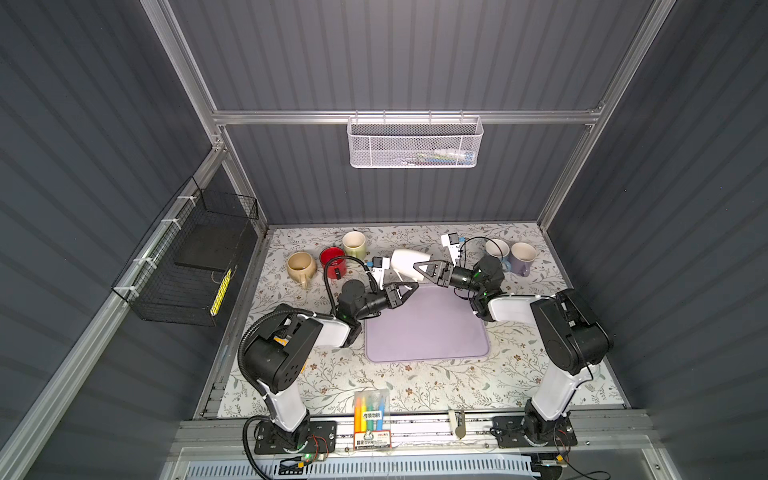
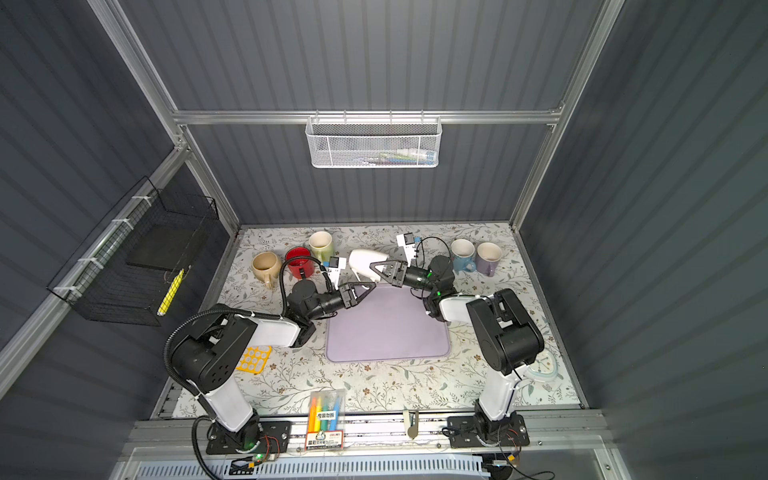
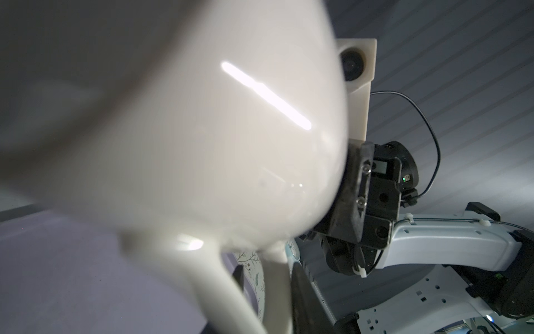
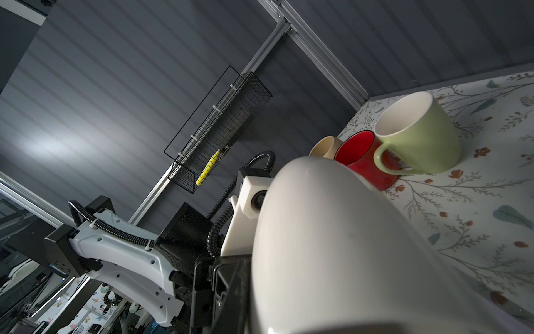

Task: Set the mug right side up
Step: 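Close the right gripper on the white mug's body while the left gripper holds it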

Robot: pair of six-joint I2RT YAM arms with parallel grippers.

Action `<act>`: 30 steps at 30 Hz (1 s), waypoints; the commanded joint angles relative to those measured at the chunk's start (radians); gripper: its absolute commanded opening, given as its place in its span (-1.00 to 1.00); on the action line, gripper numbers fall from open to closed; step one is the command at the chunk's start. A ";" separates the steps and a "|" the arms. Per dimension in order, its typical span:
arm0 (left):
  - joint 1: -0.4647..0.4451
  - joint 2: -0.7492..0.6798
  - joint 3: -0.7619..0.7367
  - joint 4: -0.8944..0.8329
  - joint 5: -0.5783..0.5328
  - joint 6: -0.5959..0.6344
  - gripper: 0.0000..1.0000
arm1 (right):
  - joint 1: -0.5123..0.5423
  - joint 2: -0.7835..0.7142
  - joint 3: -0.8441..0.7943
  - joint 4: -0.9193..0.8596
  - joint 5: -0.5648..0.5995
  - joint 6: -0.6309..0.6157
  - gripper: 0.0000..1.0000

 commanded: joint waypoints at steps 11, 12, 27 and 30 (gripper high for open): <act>-0.004 -0.051 0.000 -0.098 -0.042 0.100 0.10 | 0.004 0.000 -0.013 -0.042 -0.021 -0.027 -1.00; -0.004 -0.053 0.000 -0.103 -0.042 0.103 0.12 | 0.002 0.001 -0.015 -0.044 -0.020 -0.028 -1.00; -0.004 -0.155 -0.012 -0.287 -0.092 0.201 0.28 | -0.024 -0.007 -0.052 -0.092 -0.005 -0.069 -1.00; -0.003 -0.182 -0.008 -0.336 -0.103 0.229 0.29 | -0.026 -0.020 -0.055 -0.137 -0.001 -0.100 -1.00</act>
